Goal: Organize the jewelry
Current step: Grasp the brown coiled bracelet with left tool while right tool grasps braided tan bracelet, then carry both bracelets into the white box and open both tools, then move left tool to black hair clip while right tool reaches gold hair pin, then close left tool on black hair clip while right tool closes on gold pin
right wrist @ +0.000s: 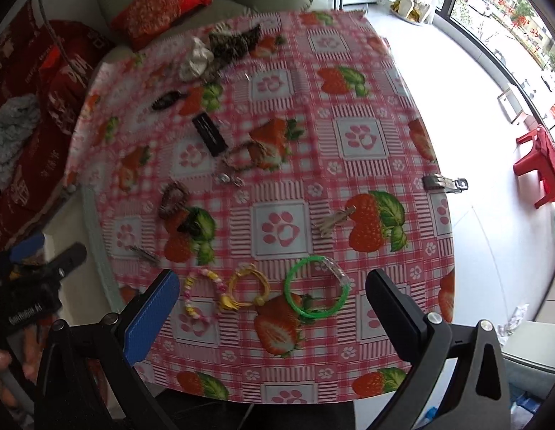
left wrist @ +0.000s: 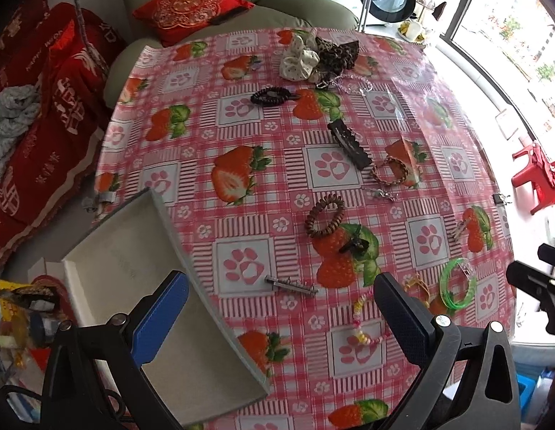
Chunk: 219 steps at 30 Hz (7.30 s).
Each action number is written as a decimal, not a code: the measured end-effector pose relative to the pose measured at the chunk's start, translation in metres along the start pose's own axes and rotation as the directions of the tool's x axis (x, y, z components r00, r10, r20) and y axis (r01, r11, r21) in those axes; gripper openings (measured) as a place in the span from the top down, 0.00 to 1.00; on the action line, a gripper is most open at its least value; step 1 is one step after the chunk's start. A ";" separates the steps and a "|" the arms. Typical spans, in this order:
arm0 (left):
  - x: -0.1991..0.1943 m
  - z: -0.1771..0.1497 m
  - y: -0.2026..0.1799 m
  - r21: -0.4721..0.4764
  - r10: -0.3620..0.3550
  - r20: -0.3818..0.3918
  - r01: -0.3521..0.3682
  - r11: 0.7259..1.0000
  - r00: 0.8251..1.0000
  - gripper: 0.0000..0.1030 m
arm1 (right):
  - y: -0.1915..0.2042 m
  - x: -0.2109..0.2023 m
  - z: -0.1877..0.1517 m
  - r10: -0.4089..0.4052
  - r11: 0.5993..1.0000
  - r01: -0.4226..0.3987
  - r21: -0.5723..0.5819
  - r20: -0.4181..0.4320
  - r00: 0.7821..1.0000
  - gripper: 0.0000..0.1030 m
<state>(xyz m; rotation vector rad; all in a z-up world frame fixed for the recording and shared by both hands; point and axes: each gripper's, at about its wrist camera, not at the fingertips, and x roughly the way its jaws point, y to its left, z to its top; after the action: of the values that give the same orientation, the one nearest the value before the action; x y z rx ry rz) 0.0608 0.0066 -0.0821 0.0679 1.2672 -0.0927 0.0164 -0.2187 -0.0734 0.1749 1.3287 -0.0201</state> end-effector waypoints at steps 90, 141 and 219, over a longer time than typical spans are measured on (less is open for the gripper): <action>0.028 -0.077 0.145 -0.381 0.034 0.068 -0.005 0.925 0.997 0.82 | 0.209 0.066 0.048 0.365 0.851 -0.345 -0.397 -0.026 0.931 0.94; 0.083 -0.071 0.244 -0.422 0.273 0.009 -0.244 0.873 0.962 0.00 | 0.361 0.161 0.052 0.327 0.808 -0.360 -0.467 -0.153 0.933 0.92; 0.133 0.006 -0.088 0.161 -0.022 -0.088 0.036 0.986 0.996 0.25 | -0.087 0.142 0.034 -0.062 0.935 0.064 0.348 -0.019 0.998 0.22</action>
<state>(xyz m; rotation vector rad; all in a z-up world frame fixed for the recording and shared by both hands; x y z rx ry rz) 0.0961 -0.0853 -0.2078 0.1960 1.3447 -0.2207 0.0736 -0.2974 -0.2133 0.4333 1.3301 -0.3118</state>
